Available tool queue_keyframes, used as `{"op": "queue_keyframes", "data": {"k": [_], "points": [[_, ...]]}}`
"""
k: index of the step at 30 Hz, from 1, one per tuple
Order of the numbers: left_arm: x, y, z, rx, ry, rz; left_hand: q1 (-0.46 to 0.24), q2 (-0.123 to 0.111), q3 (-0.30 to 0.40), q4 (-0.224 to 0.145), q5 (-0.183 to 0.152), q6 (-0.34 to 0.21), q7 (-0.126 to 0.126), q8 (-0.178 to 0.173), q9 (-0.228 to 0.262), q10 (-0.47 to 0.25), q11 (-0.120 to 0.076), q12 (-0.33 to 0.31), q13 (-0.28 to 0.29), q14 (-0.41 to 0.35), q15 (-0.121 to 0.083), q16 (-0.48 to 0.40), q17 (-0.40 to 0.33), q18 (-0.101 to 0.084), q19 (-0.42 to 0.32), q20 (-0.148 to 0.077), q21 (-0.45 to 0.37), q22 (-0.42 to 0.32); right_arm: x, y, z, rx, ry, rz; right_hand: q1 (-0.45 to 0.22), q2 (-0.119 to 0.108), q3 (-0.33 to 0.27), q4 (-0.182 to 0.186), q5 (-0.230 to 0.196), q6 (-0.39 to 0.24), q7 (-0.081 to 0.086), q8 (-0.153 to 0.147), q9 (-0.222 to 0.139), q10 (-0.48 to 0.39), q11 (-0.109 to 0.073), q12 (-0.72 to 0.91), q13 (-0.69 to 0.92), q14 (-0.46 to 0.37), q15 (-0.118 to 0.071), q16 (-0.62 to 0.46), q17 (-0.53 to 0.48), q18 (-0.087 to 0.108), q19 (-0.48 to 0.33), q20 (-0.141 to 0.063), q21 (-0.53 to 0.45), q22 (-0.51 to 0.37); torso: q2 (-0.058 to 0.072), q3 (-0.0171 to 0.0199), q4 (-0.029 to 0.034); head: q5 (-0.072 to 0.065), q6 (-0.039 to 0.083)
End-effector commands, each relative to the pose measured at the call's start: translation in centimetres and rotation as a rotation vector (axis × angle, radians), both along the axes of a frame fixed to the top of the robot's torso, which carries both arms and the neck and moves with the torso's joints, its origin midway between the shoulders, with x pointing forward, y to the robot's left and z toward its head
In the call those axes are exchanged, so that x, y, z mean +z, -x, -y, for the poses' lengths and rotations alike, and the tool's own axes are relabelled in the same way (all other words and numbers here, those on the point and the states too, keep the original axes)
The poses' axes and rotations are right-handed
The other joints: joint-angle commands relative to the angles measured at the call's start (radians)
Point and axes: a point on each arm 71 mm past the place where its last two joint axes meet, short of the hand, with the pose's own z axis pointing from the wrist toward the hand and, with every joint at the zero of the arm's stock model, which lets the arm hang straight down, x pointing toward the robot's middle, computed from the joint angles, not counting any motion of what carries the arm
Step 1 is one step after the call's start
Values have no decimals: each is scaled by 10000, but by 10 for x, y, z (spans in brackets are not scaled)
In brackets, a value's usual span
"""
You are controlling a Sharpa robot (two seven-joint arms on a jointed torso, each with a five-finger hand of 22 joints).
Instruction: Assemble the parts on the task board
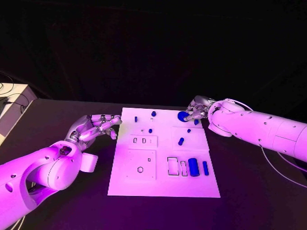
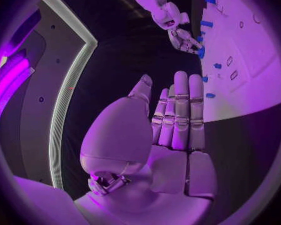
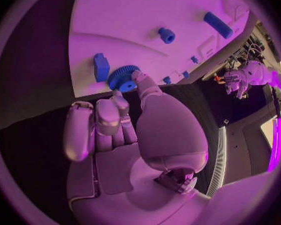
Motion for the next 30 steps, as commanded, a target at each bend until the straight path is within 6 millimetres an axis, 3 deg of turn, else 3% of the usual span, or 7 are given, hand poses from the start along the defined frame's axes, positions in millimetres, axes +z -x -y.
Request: {"op": "queue_keyframes", "data": {"k": [1, 15, 18, 30], "points": [[1, 1, 2, -173, 96, 16, -35, -3, -10, -51, -34, -12, -34, -5, -6, -58, 0, -12, 6, -43, -12, 55, -11, 159, -68, -28, 66, -17, -6, 2, -4, 234, 161, -426, -98, 21, 7, 74, 128, -53, -10, 22, 13, -48, -26, -40, -9, 48, 52, 17, 18, -151, 854, 63, 66, 1721, -1, 0, 1, -4, -4], [1, 0, 2, -163, 84, 9, -19, 8, 5, -62, -31, -2, -44, -5, -6, -54, -5, -12, 6, -42, -16, 56, -15, 161, -67, -30, 80, -36, -6, 1, -8, 170, 279, -311, -322, 104, -17, 315, -125, 53, -53, 48, 40, 21, -48, 19, 28, 58, 39, 22, 46, -160, 857, 56, 90, 1755, 9, -4, -4, -11, -9], [1, 0, 1, -157, 78, 4, -30, 28, 15, -49, -30, 6, -44, -5, -6, -54, -5, -12, 6, -42, -16, 57, -17, 160, -70, -30, 87, -51, -5, 1, -8, 116, 329, -259, -282, 352, 86, 299, -368, 251, -109, 67, 62, 114, -94, 95, 82, 59, 5, 8, 37, -181, 861, 34, 142, 1784, -3, -8, 1, -1, -20], [1, 1, 0, -143, 58, -10, -5, 55, 56, -50, -23, 16, -51, -5, -6, -54, -8, -12, 5, -42, -20, 60, -18, 162, -69, -33, 98, -65, -3, 0, -13, 1, 738, 59, -643, 461, 30, 578, -740, 842, -312, 36, 98, 460, -232, 236, 291, 91, -102, 27, 85, -261, 876, -82, 318, 1883, -7, -29, 21, -23, -43]]}}
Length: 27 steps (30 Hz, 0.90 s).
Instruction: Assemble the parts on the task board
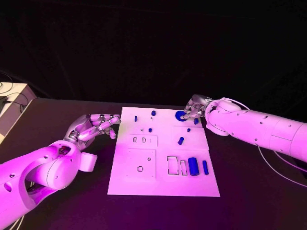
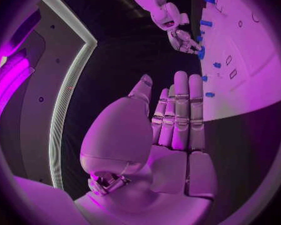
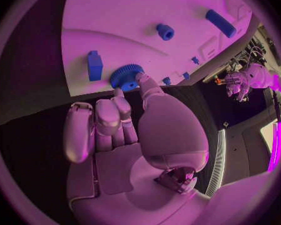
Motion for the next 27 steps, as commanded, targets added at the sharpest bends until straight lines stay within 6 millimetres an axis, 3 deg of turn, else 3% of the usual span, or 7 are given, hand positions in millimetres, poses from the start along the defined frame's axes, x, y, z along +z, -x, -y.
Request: {"op": "queue_keyframes", "data": {"k": [1, 5, 11, 17, 22, 27], "points": [[1, 1, 2, -170, 86, 5, 1, 67, 40, -21, -20, 20, -54, -5, -6, -55, -9, -13, 5, -42, -20, 60, -10, 168, -68, -33, 55, -11, -4, 1, -3, 9, 477, -64, -82, 93, -10, 71, -59, 146, -32, 26, 19, 108, -12, 31, 47, 17, -42, 33, 20, -117, 878, -87, 78, 1901, -5, -9, 14, -1, -11], [1, 1, 2, -167, 77, -8, 32, 106, 84, -23, -16, 21, -56, -7, -7, -57, -11, -14, 4, -45, -23, 60, -11, 168, -69, -35, 58, -16, -4, 1, -4, -1, 565, -36, -139, 336, -123, -2, -38, 284, -84, 14, 16, 181, -49, 13, 140, 33, -72, 77, 78, -148, 882, -126, 134, 1935, -11, -14, 26, -8, -16], [1, 1, 1, -166, 63, -28, 40, 43, 234, 23, -18, 22, -54, -7, -7, -53, -11, -13, 4, -46, -25, 63, -15, 167, -81, -38, 92, -56, -4, 1, -6, 15, 663, -3, -86, 436, -121, -117, 84, 354, -107, 30, 14, 215, -69, 14, 190, 30, -87, 81, 97, -156, 883, -139, 145, 1945, -6, -18, 21, -5, -31], [1, 1, 1, -174, 62, -39, 53, 45, 252, 16, -18, 25, -56, -7, -7, -59, -12, -14, 3, -48, -26, 63, -15, 167, -81, -39, 94, -61, -1, 2, -10, 133, 792, 478, 120, 620, 135, -540, 367, 425, -132, 19, -18, 253, -104, 0, 253, 30, -115, 74, 104, -175, 886, -169, 174, 1965, -13, -16, 22, -8, -11], [1, 1, 1, -174, 61, -40, 69, 44, 275, 7, -15, 25, -56, -8, -8, -58, -12, -14, 3, -48, -27, 65, -15, 167, -81, -41, 98, -66, 4, 6, -17, 442, 982, 1062, 26, 657, 444, -960, 441, 458, -144, 7, -59, 300, -118, -21, 322, 34, -130, 74, 127, -195, 890, -194, 215, 1989, -14, -10, 26, 5, 0], [1, 1, 1, -183, 64, -38, 75, 40, 301, 2, -15, 25, -55, -9, -8, -56, -12, -14, 3, -52, -29, 65, -14, 166, -83, -42, 103, -73, 8, 13, -26, 882, 1165, 1681, -78, 639, 594, -1128, 440, 475, -149, 5, -69, 312, -124, -66, 356, 37, -130, 58, 132, -197, 891, -196, 219, 1997, -23, -15, 32, 18, -2]]}}
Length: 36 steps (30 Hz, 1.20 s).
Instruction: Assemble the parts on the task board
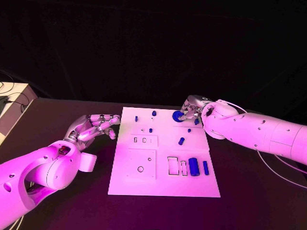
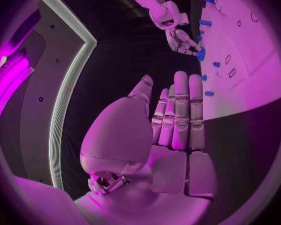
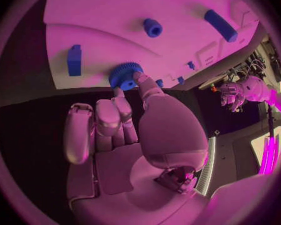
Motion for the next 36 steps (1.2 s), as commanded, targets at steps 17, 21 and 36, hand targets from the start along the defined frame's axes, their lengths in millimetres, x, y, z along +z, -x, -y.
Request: {"op": "queue_keyframes", "data": {"k": [17, 21, 36], "points": [[1, 1, 2, -202, 98, 8, 75, 40, 65, 15, -15, 25, -55, -9, -8, -56, -12, -14, 3, -52, -29, 65, -16, 105, -46, -5, 42, -14, 15, 28, -43, 1695, 423, 1954, -130, 69, -25, 15, -214, 53, 12, 37, 17, 96, -22, -87, 29, -20, -67, 15, 28, -193, 892, -40, 38, 1998, -16, -24, 36, 50, 0], [1, 1, 2, -208, 100, 7, 75, 40, 65, 15, -15, 25, -55, -9, -8, -56, -12, -14, 3, -52, -29, 65, -16, 105, -46, -5, 42, -14, 15, 30, -53, 1927, 393, 1950, -130, 69, -25, 15, -214, 53, 12, 37, 17, 96, -22, -87, 29, -20, -67, 15, 28, -193, 892, -40, 38, 1998, -20, -35, 45, 79, -10], [1, 1, 4, -266, 124, 12, 58, 6, 132, 7, -22, 24, -51, -8, -8, -66, -7, -14, 3, -56, -26, 70, -15, 104, -52, -7, 67, -47, 9, 24, -82, 2257, 499, 1846, -129, 52, -29, 43, -231, 41, 21, 35, 16, 89, -17, -105, 30, -23, -64, 4, 22, -191, 891, -35, 30, 1997, -26, -54, 68, 115, -3]]}}
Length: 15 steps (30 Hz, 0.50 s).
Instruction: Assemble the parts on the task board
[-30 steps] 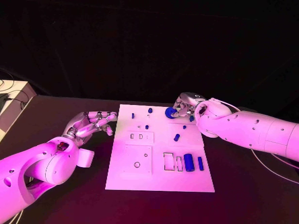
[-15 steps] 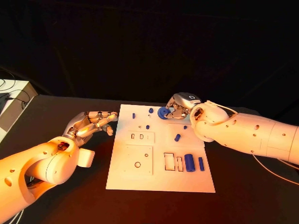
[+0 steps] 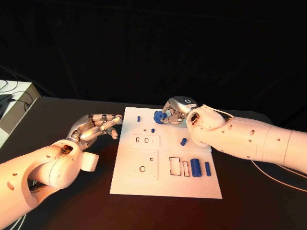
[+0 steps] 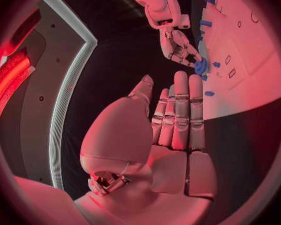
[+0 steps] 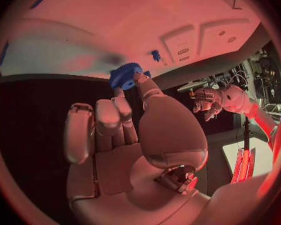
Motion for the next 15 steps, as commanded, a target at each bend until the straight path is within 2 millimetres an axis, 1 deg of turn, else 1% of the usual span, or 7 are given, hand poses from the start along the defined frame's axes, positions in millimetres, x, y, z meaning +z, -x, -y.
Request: {"op": "queue_keyframes", "data": {"k": [1, 9, 11, 13, 15], "points": [[1, 1, 3, -219, 107, 23, 58, 6, 35, -7, -22, 23, -51, -8, -8, -66, -7, -14, 3, -56, -26, 31, -6, 152, -53, -8, 68, -9, -1, -2, -3, 57, 221, 118, -20, -42, 24, 72, -5, 12, 3, 43, 9, 49, -14, -78, 20, -20, -62, -4, 18, -191, 892, -33, 24, 2003, -4, -6, 22, -10, -12], [1, 1, 3, -218, 107, 26, 58, 6, 35, -7, -22, 23, -51, -8, -8, -66, -7, -14, 3, -56, -26, 31, -6, 152, -53, -8, 68, -9, -2, -3, -12, 160, 226, 101, -20, -42, 24, 72, -5, 12, 3, 43, 9, 49, -14, -78, 20, -20, -62, -4, 18, -191, 892, -33, 24, 2003, 2, -11, 23, 22, -32], [1, 1, 3, -220, 111, 31, 58, 6, 35, -7, -22, 23, -51, -8, -8, -66, -7, -14, 3, -56, -26, 31, -6, 152, -53, -8, 68, -9, -3, -3, -15, 188, 229, 80, -20, -42, 24, 72, -5, 12, 3, 43, 9, 49, -14, -78, 20, -20, -62, -4, 18, -191, 892, -33, 24, 2003, 4, -6, 9, 59, -27], [1, 1, 4, -229, 119, 36, 58, 6, 35, -7, -22, 23, -51, -8, -8, -66, -7, -14, 3, -56, -26, 31, -6, 152, -53, -8, 68, -9, -3, -4, -17, 195, 240, 66, -19, -49, 21, 94, -7, -4, 11, 39, 6, 45, -8, -83, 27, -19, -59, -8, 25, -188, 891, -31, 12, 2001, 7, -8, 20, 101, -40], [1, 1, 4, -239, 125, 39, 58, 6, 35, -7, -22, 23, -51, -8, -8, -66, -7, -14, 3, -56, -26, 31, -6, 152, -53, -8, 68, -9, -4, -4, -17, 189, 254, 53, -19, -49, 21, 94, -7, -4, 11, 39, 6, 45, -8, -83, 27, -19, -59, -8, 25, -188, 891, -31, 12, 2001, -1, -7, 33, 95, -56]]}}
